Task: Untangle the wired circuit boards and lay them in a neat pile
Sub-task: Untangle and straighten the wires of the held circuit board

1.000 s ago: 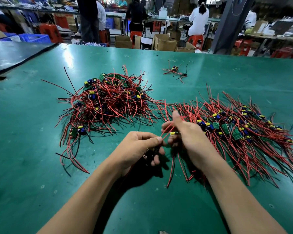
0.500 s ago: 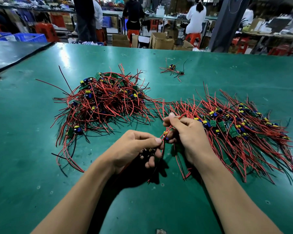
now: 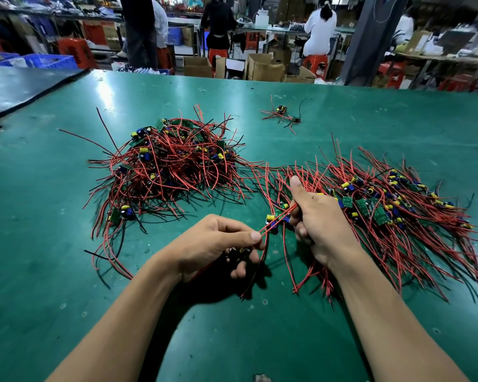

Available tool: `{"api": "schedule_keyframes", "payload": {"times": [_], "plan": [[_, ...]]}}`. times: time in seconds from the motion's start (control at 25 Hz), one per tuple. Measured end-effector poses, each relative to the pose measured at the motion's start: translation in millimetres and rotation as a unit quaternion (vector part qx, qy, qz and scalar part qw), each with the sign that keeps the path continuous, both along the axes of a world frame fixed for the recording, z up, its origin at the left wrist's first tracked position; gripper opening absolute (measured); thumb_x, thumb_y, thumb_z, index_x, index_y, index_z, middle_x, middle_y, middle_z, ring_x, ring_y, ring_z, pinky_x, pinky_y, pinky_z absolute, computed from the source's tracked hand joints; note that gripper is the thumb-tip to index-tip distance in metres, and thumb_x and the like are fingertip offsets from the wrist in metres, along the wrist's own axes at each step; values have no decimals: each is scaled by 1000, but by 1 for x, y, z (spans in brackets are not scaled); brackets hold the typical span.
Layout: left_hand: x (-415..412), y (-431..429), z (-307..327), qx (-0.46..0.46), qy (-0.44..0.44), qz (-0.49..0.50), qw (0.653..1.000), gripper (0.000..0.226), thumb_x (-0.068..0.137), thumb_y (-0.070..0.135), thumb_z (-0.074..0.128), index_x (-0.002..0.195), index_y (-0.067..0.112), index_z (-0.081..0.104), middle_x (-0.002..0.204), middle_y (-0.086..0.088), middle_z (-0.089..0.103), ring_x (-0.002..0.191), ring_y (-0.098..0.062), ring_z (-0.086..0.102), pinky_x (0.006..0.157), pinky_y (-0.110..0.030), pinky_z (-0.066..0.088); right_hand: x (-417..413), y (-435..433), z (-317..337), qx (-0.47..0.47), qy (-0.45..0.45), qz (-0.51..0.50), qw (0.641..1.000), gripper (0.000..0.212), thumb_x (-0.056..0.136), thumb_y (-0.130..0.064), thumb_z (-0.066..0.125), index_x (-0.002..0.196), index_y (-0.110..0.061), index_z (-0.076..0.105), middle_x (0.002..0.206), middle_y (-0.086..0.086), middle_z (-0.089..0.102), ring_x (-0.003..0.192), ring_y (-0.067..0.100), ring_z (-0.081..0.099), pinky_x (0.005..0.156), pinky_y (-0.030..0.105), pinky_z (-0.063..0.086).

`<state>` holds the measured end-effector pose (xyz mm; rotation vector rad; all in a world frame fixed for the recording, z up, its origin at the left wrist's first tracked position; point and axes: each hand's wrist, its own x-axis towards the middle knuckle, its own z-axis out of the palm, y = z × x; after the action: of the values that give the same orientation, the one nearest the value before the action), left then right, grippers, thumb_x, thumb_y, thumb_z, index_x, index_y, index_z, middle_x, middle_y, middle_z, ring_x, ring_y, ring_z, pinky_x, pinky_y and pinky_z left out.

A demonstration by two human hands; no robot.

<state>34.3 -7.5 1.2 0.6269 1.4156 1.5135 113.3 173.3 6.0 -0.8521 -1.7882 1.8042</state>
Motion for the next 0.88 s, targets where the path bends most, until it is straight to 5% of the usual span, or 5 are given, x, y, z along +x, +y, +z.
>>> {"api": "schedule_keyframes", "payload": {"times": [0.08, 0.2, 0.52, 0.72, 0.88], "plan": [[-1, 0, -1, 1, 0, 2, 1000, 20, 82, 18, 70, 86, -2, 71, 70, -17, 65, 45, -20, 54, 44, -24, 44, 0, -1, 2, -127, 3, 35, 991, 53, 93, -53, 61, 63, -13, 45, 45, 2, 46, 29, 8, 30, 32, 15, 22], [-3, -1, -2, -3, -1, 11, 1000, 20, 80, 18, 71, 84, -2, 72, 70, -18, 64, 45, -21, 53, 45, -24, 45, 2, 1, 4, -183, 27, 97, 978, 51, 83, -57, 65, 66, -13, 49, 49, 3, 50, 30, 6, 33, 30, 15, 24], [-10, -2, -5, -14, 10, 65, 998, 21, 81, 17, 70, 86, -3, 71, 69, -15, 65, 45, -19, 53, 44, -23, 44, 4, 6, -5, 18, 37, 40, 998, 51, 81, -61, 71, 51, -22, 56, 54, 1, 54, 36, 9, 38, 36, 17, 27], [-13, -2, -4, -12, 10, 58, 998, 22, 78, 25, 73, 85, 4, 75, 74, -15, 67, 47, -20, 55, 44, -23, 45, 0, 1, 5, -214, 105, 109, 965, 48, 87, -54, 60, 57, -15, 55, 52, 2, 49, 35, 6, 31, 31, 17, 24], [-13, -3, -3, -11, -1, 60, 998, 21, 78, 25, 73, 85, 5, 75, 75, -14, 69, 48, -20, 56, 44, -23, 46, -2, -6, 7, -216, 113, 88, 966, 52, 100, -45, 51, 58, -14, 53, 53, 2, 49, 33, 5, 31, 31, 16, 25]]}}
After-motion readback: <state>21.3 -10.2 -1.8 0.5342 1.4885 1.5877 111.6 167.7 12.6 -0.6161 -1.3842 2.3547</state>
